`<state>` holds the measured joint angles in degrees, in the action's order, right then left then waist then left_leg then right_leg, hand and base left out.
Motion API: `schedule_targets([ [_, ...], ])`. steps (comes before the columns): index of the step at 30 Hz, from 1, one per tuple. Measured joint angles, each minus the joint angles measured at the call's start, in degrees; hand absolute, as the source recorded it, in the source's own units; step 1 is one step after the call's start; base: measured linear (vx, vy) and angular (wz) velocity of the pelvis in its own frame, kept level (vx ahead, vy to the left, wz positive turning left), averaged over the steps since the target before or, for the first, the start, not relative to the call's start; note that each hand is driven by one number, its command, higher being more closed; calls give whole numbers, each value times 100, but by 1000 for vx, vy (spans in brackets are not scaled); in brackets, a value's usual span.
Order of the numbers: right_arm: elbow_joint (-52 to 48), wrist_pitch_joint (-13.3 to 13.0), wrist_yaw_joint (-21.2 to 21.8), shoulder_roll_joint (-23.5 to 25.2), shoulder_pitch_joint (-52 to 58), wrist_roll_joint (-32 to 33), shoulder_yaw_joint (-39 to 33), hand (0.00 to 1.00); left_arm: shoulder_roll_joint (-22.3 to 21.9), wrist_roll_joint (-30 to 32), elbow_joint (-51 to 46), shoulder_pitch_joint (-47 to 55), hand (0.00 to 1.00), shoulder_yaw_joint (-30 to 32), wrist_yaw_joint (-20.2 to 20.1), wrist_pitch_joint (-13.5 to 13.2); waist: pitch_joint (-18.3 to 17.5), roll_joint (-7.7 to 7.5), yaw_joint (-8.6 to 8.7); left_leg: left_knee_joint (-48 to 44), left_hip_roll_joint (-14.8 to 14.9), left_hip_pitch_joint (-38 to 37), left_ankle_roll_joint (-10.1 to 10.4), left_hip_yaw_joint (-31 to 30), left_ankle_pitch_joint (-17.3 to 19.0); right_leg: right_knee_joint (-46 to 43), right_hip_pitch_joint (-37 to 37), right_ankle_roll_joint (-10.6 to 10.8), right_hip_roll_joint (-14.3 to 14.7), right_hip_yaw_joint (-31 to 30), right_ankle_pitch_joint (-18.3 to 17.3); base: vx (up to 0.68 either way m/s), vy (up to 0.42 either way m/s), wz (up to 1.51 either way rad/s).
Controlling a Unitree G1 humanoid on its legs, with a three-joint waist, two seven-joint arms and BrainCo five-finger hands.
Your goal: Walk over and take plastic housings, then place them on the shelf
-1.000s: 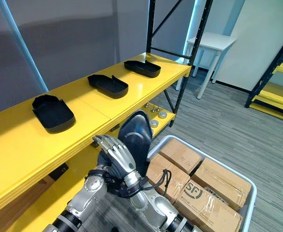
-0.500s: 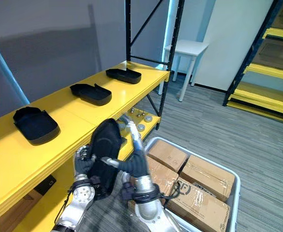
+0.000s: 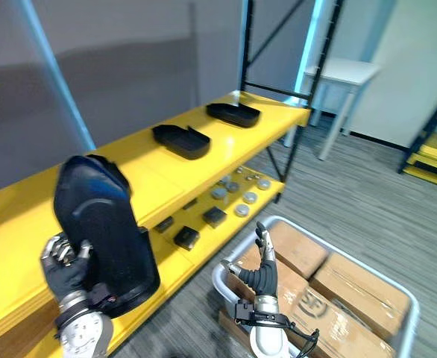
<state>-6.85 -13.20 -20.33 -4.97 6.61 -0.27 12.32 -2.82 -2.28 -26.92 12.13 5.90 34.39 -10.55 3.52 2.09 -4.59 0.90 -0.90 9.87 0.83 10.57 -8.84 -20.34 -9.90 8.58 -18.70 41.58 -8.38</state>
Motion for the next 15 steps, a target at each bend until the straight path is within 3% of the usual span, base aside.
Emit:
schedule_targets([
  [1,26,29,34,12,-18,1,-74,0,28,-46,-115,-4,100,2,-34,-35,1,-2,-8,0,-67,-78,-4,-159,2,-571,53,-61,-216,-1,38,199,194,167],
  [2,87,90,104,41,-95,-4,-164,0,88,-155,-334,-5,100,62,-109,-163,41,-37,-1,-1,-235,-274,-86,-476,57,-1592,236,-537,-579,-206,348,199,198,154],
  [3,133,120,167,55,-242,-13,-213,0,156,-295,-504,-12,100,166,-153,-298,94,-27,24,-31,-320,-388,-229,-810,153,-2372,503,-1195,-654,-743,814,191,169,146],
  [4,159,120,194,69,-324,-34,-231,0,203,-348,-563,-25,100,232,-159,-366,108,-28,36,-50,-330,-393,-291,-965,170,-2668,714,-1019,-539,-1141,649,186,84,137],
  [5,189,128,215,134,-508,-63,-262,0,289,-457,-584,-66,100,288,-161,-499,172,-28,51,-79,-330,-407,-397,-1315,148,-2894,1101,-737,-57,-1844,108,123,-1,134],
  [6,188,128,239,150,-607,-68,-287,0,344,-532,-573,-112,100,263,-209,-508,232,-20,87,-118,-338,-412,-408,-1586,140,-2737,1280,-656,380,-2269,-233,122,-28,172],
  [7,184,127,259,146,-679,-67,-321,0,360,-667,-557,-124,100,182,-288,-511,270,-48,120,-131,-402,-412,-402,-1898,138,-2148,1388,-481,870,-2766,-528,61,-26,164],
  [8,177,127,260,147,-705,-58,-340,0,363,-792,-556,-112,100,142,-361,-511,285,-113,123,-116,-482,-438,-390,-2067,129,-1523,1414,-309,1130,-3107,-638,64,-38,139],
  [9,172,127,260,150,-705,-54,-340,0,367,-841,-555,-102,100,122,-389,-512,284,-159,125,-115,-546,-451,-386,-2153,122,-1123,1411,-269,1249,-3301,-661,47,-55,126],
  [10,169,126,262,215,-709,-38,-336,0,425,-1048,-559,-16,100,109,-487,-563,246,-342,65,-120,-806,-491,-371,-2325,97,-236,1404,-452,1259,-3526,-506,67,-89,96],
  [11,173,128,261,278,-756,-28,-332,0,429,-1177,-557,60,100,127,-547,-597,274,-414,5,-105,-933,-553,-378,-2357,95,-5,1400,-555,1195,-3529,-370,68,-93,79],
  [13,172,135,282,334,-898,-31,-305,0,305,-1466,-648,408,100,114,-761,-677,230,-268,-133,-107,-847,-494,-357,-2468,133,497,1186,-622,1327,-3421,-226,86,-116,22],
  [15,171,134,286,356,-1128,-34,-327,0,286,-1663,-669,427,100,94,-878,-687,234,-266,-146,-112,-775,-301,-315,-2544,142,888,1088,-658,1413,-3174,-7,57,-105,31],
])
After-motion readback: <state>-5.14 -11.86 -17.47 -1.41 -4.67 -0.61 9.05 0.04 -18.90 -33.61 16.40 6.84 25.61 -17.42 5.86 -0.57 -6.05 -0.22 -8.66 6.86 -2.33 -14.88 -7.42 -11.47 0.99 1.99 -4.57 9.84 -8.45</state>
